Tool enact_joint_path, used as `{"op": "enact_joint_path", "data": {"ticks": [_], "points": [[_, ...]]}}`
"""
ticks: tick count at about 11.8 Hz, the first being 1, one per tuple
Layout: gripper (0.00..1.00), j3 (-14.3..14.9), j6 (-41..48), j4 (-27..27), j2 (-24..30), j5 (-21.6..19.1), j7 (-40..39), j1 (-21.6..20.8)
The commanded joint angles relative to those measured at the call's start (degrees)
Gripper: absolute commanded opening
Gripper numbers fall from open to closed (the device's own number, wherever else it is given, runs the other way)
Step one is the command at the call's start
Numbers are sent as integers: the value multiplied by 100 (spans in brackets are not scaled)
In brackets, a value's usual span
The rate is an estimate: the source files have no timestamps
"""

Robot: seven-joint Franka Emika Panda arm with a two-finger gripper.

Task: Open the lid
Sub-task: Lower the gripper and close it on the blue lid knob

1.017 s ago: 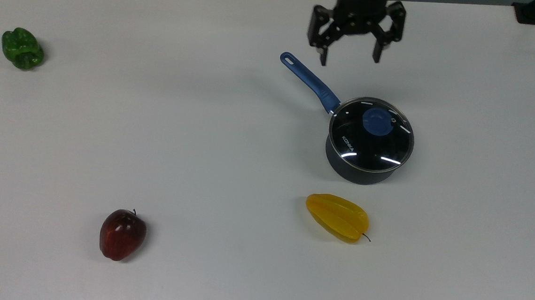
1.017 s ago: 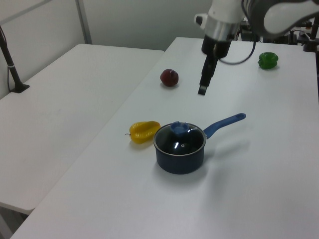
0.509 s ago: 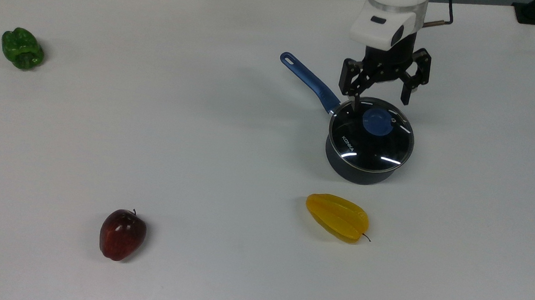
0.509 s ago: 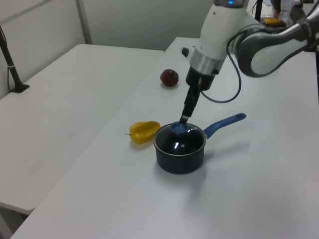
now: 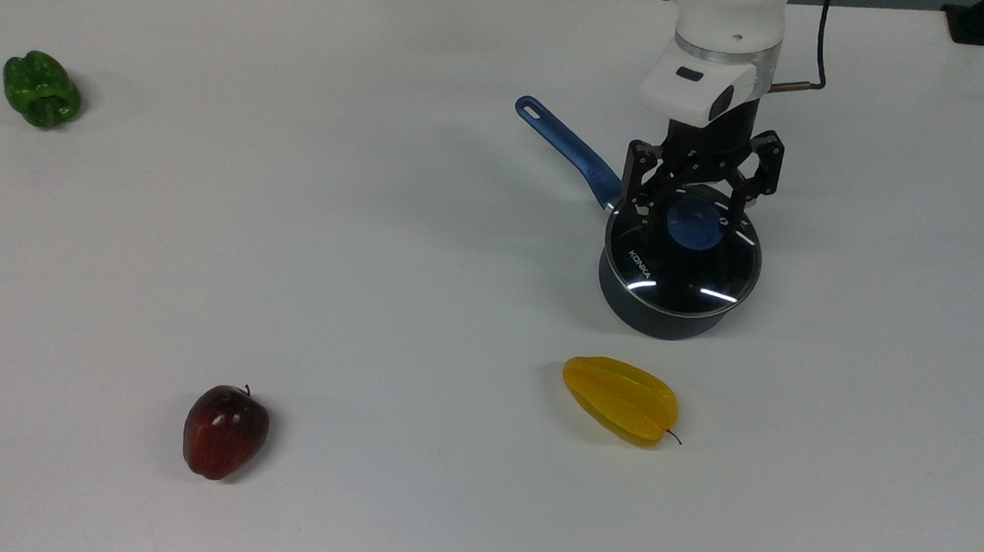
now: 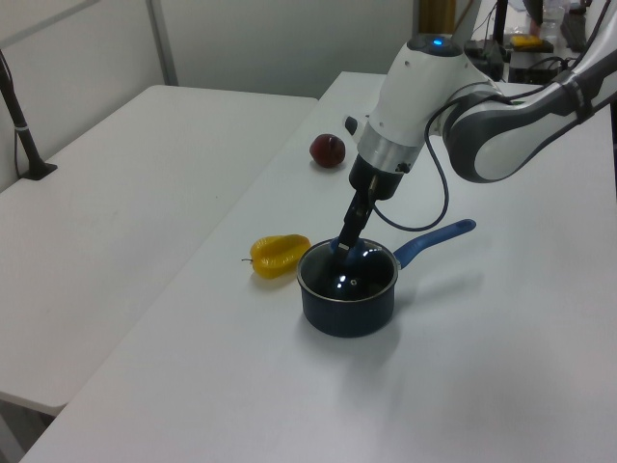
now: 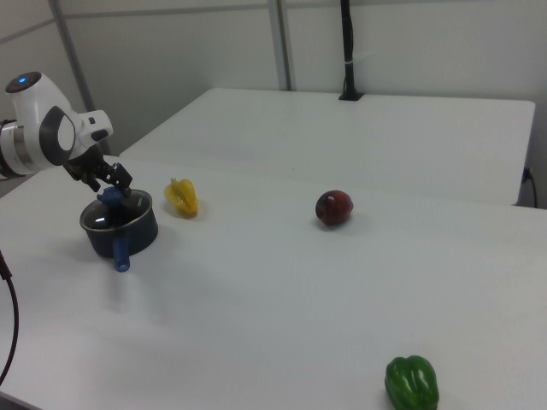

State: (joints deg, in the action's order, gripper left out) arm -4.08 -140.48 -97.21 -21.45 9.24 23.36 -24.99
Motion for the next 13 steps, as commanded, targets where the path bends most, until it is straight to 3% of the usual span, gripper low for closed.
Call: {"op": "enact_joint_path", "data": {"ticks": [1, 5, 9, 13], "points": [[86, 4, -120, -157, 53, 192, 256, -120], [84, 13, -58, -219, 97, 201, 256, -155], [63, 13, -49, -228, 114, 271, 265, -155], [52, 13, 231, -210, 290, 271, 335, -155]]}}
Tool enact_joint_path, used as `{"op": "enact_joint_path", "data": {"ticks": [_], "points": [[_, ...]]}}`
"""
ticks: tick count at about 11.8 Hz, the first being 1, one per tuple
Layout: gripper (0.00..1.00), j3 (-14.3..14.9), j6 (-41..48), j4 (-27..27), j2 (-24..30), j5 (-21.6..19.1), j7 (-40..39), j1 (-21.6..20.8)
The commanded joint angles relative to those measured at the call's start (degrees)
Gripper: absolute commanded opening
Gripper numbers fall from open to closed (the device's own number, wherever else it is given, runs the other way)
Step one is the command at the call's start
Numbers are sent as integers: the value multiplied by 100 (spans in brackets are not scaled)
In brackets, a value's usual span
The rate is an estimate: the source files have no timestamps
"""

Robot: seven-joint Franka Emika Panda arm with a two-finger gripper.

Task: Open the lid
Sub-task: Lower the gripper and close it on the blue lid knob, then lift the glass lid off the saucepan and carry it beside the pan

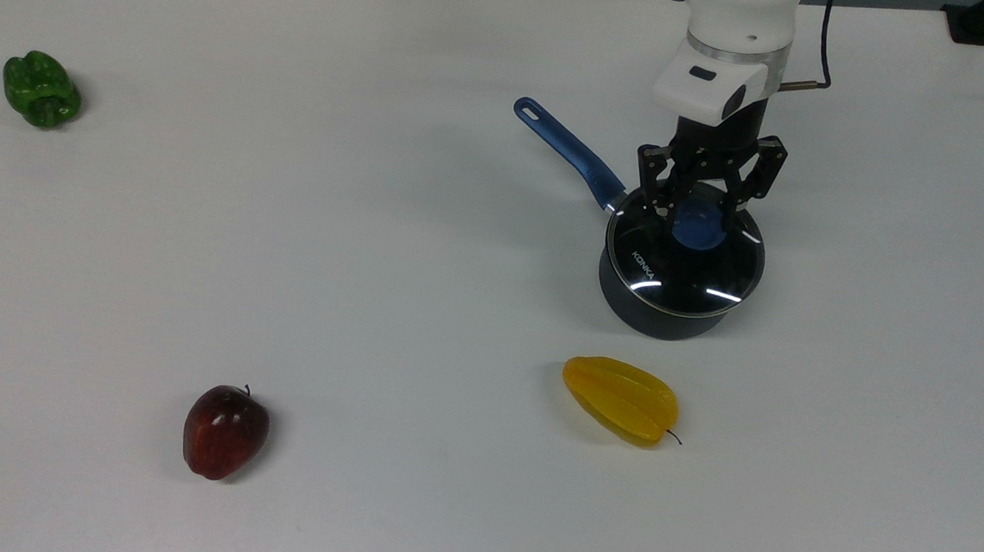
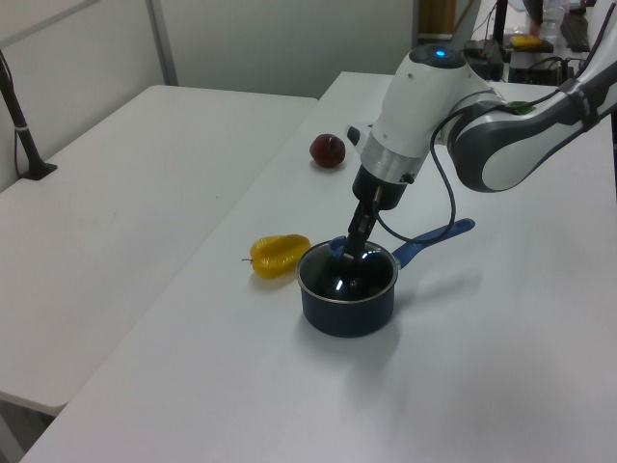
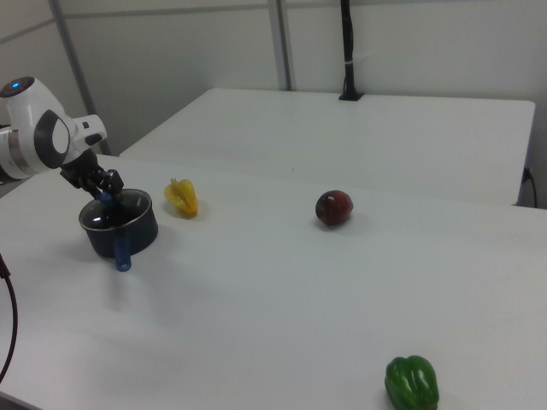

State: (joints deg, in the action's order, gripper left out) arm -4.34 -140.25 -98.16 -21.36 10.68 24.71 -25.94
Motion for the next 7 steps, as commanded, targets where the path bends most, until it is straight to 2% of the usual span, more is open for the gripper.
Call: {"op": "enact_joint_path", "data": {"ticks": [1, 4, 6, 7], "points": [[52, 29, 278, -107, 308, 127, 210, -60], [51, 29, 454, -80, 483, 127, 210, -60], [51, 82, 760, -80, 755, 136, 193, 71], [51, 91, 962, -80, 895, 136, 184, 272]]}}
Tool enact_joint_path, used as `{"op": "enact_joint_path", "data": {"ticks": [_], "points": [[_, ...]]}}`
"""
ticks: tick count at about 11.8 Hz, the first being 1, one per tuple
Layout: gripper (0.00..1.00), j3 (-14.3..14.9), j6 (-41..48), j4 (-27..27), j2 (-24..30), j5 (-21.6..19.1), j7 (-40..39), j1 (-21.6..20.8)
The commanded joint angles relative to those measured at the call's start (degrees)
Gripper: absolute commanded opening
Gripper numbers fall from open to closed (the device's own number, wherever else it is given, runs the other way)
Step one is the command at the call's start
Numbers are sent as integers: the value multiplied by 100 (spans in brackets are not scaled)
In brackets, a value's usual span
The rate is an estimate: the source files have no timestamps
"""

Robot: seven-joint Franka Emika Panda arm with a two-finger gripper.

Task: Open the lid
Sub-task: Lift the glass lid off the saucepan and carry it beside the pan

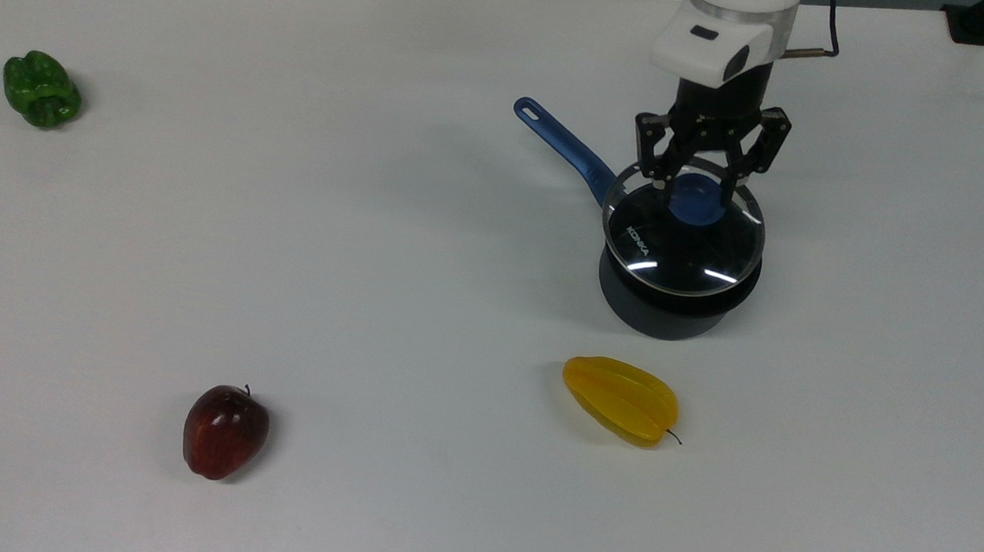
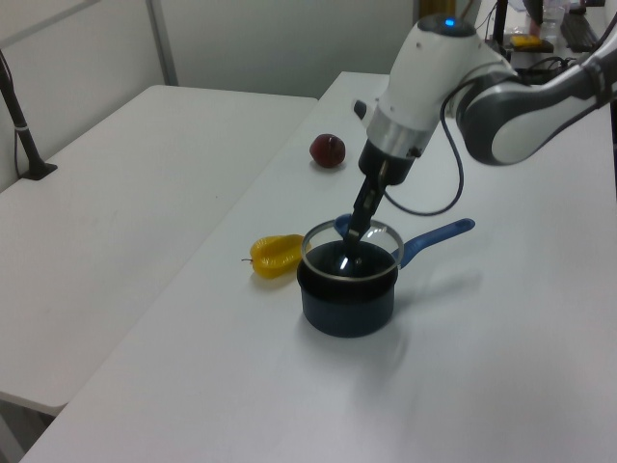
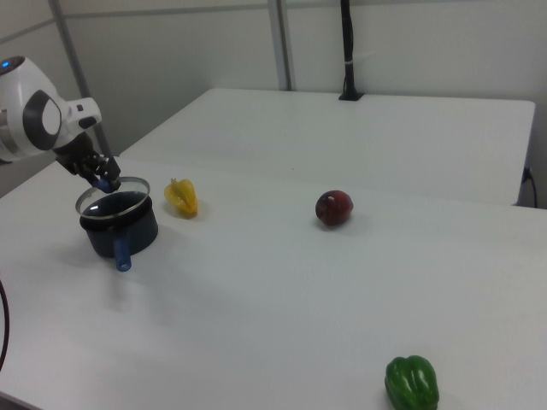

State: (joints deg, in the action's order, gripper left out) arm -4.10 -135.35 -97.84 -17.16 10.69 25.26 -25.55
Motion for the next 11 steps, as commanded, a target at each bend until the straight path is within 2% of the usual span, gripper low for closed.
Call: {"op": "enact_joint_path", "data": {"ticks": [1, 4, 6, 7, 9, 11], "points": [[51, 58, 631, -130, 616, 135, 120, 478], [51, 58, 1133, -278, 924, 144, 85, 1304], [51, 58, 1073, -655, 1004, 153, -195, 1954], [51, 58, 881, -918, 1004, 153, -345, 2192], [51, 58, -39, -1515, 969, 153, -381, 2632], [51, 58, -935, -1895, 742, 153, -408, 2844]]}}
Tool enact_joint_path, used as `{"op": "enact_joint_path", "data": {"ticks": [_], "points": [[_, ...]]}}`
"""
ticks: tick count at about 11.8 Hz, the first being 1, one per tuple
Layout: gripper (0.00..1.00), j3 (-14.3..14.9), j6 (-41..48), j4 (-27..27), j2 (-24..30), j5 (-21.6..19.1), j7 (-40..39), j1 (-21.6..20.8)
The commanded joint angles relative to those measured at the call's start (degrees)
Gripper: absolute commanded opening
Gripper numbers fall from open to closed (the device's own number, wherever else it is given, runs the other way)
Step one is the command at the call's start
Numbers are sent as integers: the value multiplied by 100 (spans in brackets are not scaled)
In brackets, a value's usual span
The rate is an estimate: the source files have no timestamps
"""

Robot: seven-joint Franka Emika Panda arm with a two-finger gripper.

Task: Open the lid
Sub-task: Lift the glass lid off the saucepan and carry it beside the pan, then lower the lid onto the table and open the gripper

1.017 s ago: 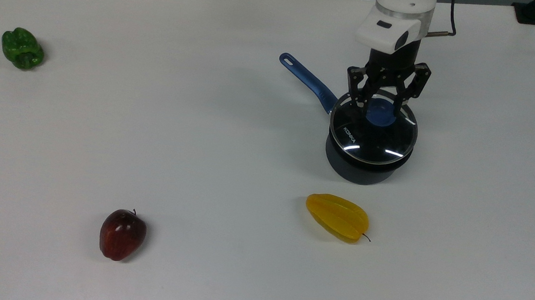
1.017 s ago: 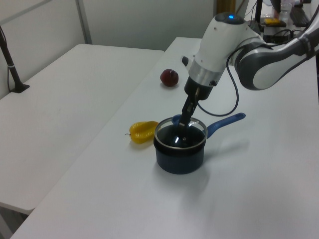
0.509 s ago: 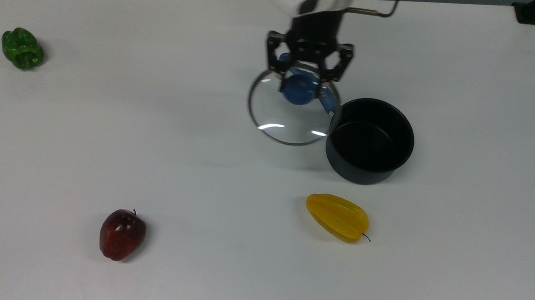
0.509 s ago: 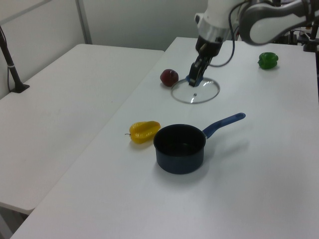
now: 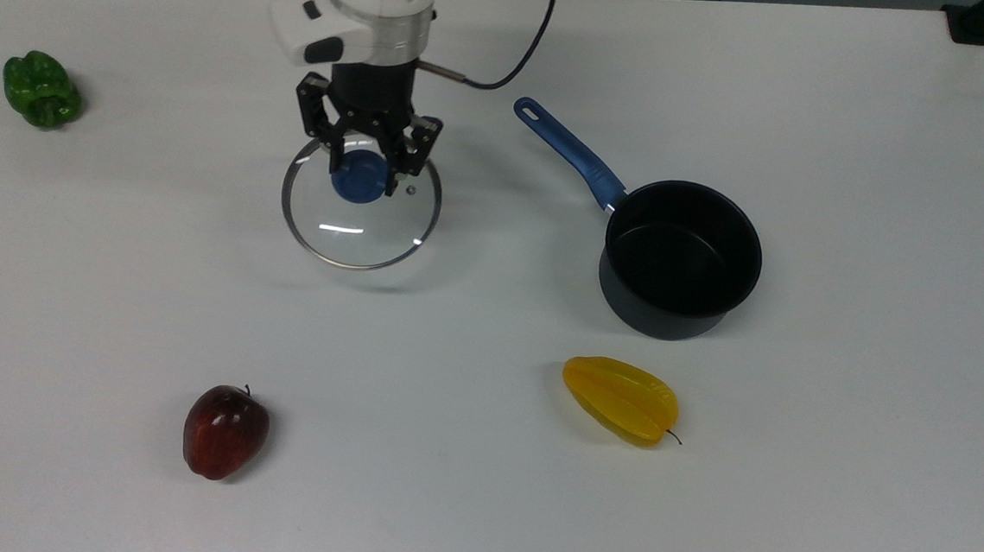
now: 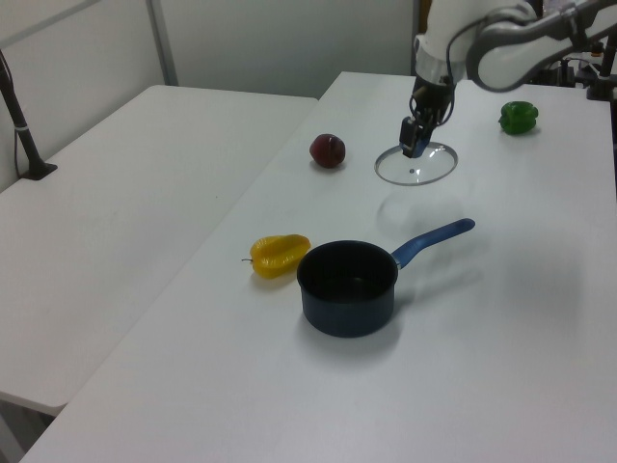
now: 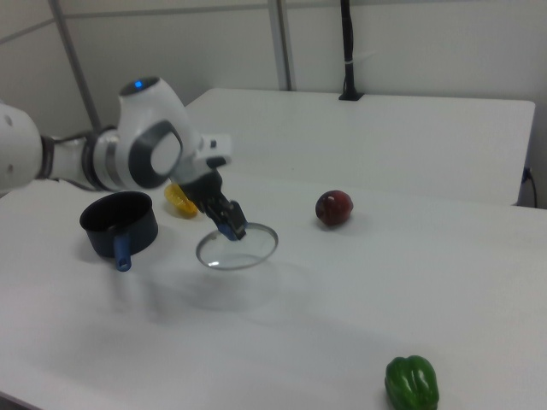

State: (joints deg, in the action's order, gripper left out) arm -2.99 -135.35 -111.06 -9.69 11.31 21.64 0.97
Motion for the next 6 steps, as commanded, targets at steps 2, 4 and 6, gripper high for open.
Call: {"op": "enact_joint_path", "data": {"ticks": [2, 4, 6], "points": [[51, -53, -1492, -654, -295, 91, -46, 263], [51, -53, -1905, -636, -637, 91, -37, 264], [52, -53, -2171, -619, -779, 91, -37, 316]]}}
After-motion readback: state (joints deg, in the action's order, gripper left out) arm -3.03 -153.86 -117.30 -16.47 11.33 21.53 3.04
